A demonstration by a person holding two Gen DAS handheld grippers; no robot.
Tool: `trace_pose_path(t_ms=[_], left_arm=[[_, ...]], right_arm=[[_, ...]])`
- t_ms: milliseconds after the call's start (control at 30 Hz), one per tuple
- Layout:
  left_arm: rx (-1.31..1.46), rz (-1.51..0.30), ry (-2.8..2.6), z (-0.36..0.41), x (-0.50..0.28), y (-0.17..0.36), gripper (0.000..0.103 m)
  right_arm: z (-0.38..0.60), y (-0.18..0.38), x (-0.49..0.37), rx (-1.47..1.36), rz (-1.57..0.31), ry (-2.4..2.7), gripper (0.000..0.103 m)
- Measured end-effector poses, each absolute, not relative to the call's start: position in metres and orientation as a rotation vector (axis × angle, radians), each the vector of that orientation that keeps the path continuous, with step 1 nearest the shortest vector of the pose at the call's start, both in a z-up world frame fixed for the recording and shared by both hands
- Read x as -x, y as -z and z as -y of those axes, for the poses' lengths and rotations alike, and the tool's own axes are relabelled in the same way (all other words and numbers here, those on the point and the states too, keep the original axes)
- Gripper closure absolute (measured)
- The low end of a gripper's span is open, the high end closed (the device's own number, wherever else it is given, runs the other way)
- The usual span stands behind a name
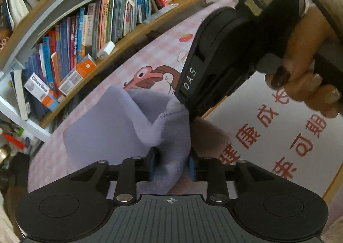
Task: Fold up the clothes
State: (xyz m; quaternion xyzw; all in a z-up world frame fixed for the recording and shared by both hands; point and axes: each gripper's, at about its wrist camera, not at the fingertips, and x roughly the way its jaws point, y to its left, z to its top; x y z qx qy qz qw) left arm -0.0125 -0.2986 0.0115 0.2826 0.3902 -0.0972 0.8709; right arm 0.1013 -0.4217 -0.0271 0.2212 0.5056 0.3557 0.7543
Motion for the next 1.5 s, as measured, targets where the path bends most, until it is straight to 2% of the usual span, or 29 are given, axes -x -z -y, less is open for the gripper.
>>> trace_pose_path(t_ms=[167, 267, 400, 600, 633, 700, 800, 867, 900, 933, 1067, 1233, 1367, 1467, 1500], left_arm=[[-0.523, -0.779, 0.248, 0.298, 0.022, -0.027, 0.059], [-0.474, -0.759, 0.278, 0.296, 0.029, -0.037, 0.059], [-0.347, -0.727, 0.293, 0.283, 0.039, -0.055, 0.059], [-0.033, -0.671, 0.111, 0.213, 0.046, -0.071, 0.06], [-0.007, -0.681, 0.073, 0.204, 0.043, -0.068, 0.062], [0.035, -0.708, 0.021, 0.188, 0.034, -0.058, 0.086], [0.101, -0.731, -0.009, 0.173, 0.028, -0.042, 0.092], [0.142, -0.743, -0.014, 0.168, 0.027, -0.032, 0.093], [0.155, -0.751, -0.013, 0.167, 0.027, -0.027, 0.093], [0.163, -0.759, -0.015, 0.166, 0.026, -0.023, 0.093], [0.218, -0.774, -0.021, 0.161, 0.028, -0.008, 0.093], [0.202, -0.78, -0.003, 0.164, 0.03, -0.001, 0.092], [0.186, -0.781, 0.004, 0.165, 0.03, 0.0, 0.091], [0.148, -0.779, 0.003, 0.169, 0.03, -0.005, 0.09], [0.129, -0.772, -0.001, 0.171, 0.032, -0.008, 0.09]], right_arm=[[0.427, 0.024, -0.101, -0.483, -1.105, -0.784, 0.094], [0.437, 0.012, -0.101, -0.469, -1.064, -0.778, 0.091], [0.455, -0.014, -0.1, -0.478, -0.974, -0.761, 0.07], [0.427, -0.051, -0.095, -0.413, -0.894, -0.874, 0.063], [0.418, -0.053, -0.095, -0.402, -0.898, -0.894, 0.061], [0.398, -0.053, -0.097, -0.366, -0.928, -0.894, 0.059], [0.373, -0.042, -0.103, -0.334, -0.975, -0.837, 0.047], [0.362, -0.032, -0.105, -0.313, -1.014, -0.805, 0.049], [0.36, -0.029, -0.104, -0.301, -1.031, -0.807, 0.067], [0.357, -0.027, -0.102, -0.289, -1.047, -0.811, 0.089], [0.381, -0.038, -0.088, -0.434, -0.947, -0.952, 0.092], [0.397, 0.014, -0.096, -0.5, -1.097, -0.73, 0.093], [0.393, 0.014, -0.095, -0.466, -1.077, -0.744, 0.092], [0.391, 0.007, -0.092, -0.434, -1.061, -0.748, 0.089], [0.392, 0.005, -0.091, -0.429, -1.056, -0.748, 0.082]])
